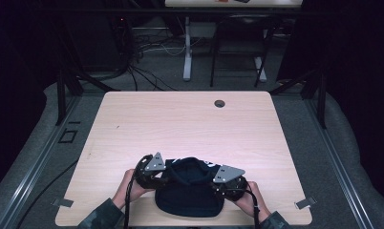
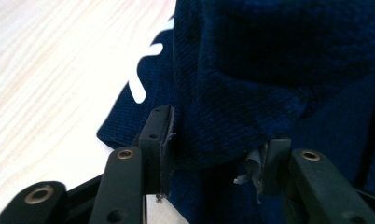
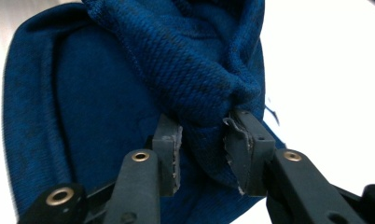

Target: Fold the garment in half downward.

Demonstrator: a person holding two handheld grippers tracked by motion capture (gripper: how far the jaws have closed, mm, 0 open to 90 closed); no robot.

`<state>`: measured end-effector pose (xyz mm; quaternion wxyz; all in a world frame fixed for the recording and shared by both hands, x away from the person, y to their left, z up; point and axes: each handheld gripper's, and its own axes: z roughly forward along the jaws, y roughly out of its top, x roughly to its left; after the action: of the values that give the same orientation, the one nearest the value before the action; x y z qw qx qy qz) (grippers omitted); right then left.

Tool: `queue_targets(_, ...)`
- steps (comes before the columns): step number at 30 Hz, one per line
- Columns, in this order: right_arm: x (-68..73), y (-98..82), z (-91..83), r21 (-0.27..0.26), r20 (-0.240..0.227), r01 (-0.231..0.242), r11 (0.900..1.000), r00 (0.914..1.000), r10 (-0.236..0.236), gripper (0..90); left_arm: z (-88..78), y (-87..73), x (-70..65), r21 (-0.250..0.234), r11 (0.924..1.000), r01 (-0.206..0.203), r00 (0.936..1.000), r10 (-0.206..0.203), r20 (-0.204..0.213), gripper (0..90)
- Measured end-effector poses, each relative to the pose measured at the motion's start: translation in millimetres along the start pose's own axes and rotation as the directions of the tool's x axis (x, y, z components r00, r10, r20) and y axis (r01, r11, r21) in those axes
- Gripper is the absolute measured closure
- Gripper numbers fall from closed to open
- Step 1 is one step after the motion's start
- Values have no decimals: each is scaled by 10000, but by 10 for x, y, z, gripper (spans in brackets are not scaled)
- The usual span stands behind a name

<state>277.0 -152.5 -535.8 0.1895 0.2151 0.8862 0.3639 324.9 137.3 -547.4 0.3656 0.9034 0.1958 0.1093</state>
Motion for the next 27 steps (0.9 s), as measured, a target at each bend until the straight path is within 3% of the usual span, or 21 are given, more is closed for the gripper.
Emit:
queue_targets(6, 33, -61, -23, 443, -378, -170, 9989, 9991, 187, 516, -55, -67, -12, 260, 9987, 428, 9991, -427, -33, 418)
queue_targets(11, -7, -123, -178, 234, -481, -763, 9968, 9958, 773, 442, -192, -141, -9, 264, 9969, 742, 9972, -744, 42, 307)
queue_targets(17, -111, -164, -288, -167, -233, -1446, 9893, 9893, 1442, 432, -365, -226, 26, 246, 9958, 886, 9959, -881, -180, 284)
queue_targets(21, -167, -111, -288, -220, -78, -1466, 9890, 9892, 1464, 443, -439, -237, 59, 204, 9955, 925, 9952, -917, -350, 278)
queue_targets(27, -217, 82, -198, -540, 74, -1601, 9856, 9870, 1607, 438, -553, -74, 116, -396, 9959, 810, 9938, -837, -725, 273)
